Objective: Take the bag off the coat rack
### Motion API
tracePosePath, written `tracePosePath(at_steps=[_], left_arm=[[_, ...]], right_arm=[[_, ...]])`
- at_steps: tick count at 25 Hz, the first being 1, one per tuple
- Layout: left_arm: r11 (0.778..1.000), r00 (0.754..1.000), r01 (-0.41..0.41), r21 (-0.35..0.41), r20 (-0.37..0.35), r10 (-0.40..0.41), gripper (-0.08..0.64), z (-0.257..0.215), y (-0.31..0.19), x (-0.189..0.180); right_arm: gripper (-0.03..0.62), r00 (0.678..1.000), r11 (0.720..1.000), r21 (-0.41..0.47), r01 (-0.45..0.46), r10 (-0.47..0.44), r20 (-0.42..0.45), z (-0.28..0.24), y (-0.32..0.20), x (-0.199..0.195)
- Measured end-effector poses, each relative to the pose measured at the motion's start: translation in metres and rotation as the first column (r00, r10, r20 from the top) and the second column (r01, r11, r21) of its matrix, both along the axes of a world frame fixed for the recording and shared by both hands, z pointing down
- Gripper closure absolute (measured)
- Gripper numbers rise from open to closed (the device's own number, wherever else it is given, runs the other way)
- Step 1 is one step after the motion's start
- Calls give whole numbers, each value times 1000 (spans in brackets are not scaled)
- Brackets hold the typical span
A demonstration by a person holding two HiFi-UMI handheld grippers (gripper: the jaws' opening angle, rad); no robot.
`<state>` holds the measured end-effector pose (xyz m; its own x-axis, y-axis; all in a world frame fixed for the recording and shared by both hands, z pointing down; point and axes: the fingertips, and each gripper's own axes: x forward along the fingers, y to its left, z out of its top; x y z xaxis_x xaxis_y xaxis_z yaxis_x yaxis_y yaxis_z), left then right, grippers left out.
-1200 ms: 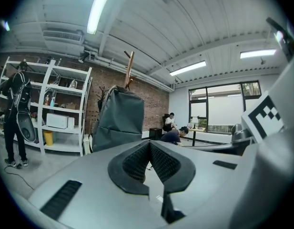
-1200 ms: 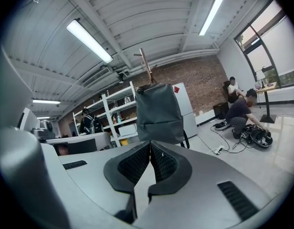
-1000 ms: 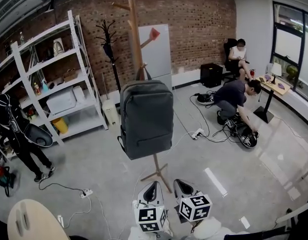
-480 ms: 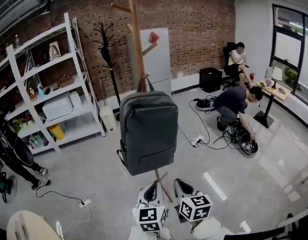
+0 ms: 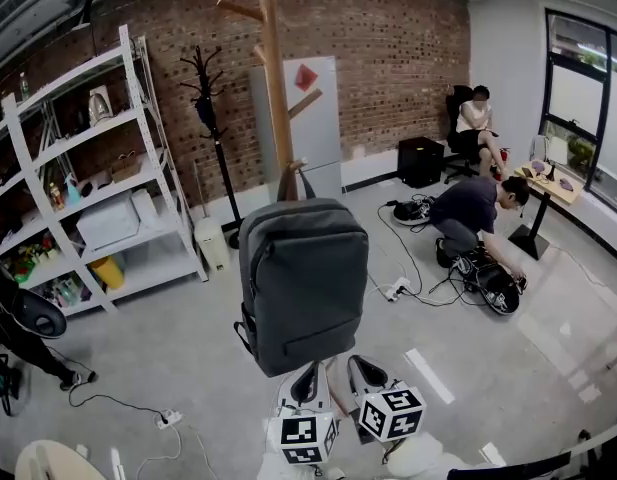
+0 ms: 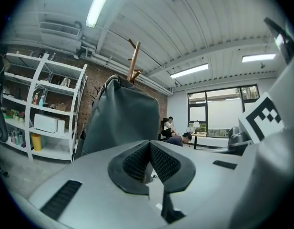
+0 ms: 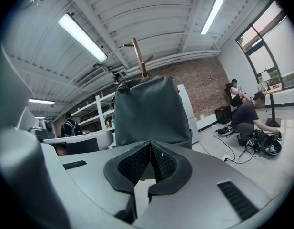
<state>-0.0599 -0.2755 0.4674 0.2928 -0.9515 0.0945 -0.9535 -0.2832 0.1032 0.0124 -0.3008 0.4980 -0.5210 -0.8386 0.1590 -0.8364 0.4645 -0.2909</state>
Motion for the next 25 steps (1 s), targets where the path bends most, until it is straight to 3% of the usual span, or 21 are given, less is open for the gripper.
tracePosePath(at_steps=[4, 10, 16, 20, 25], left_arm=[[1000, 1000, -8, 0, -11, 8, 572, 2, -15, -2], [998, 999, 4, -60, -33, -6, 572, 24, -32, 1], [1000, 999, 25, -6, -23, -25, 572, 0, -48, -1], [999, 999, 30, -10, -28, -31, 572, 0, -51, -1], [1000, 999, 25, -13, -20, -26, 572, 1, -53, 4]], right_arm=[[580, 1000, 1000, 11, -2, 2, 5, -3, -12, -7], [580, 1000, 999, -33, -3, 3, 3, 14, -24, 0], [580, 999, 997, 75, -35, 33, 20, -28, -56, 15], [578, 998, 995, 94, -24, 19, 61, -50, -79, 27], [578, 999, 985, 174, -15, 6, 51, -88, -98, 37]])
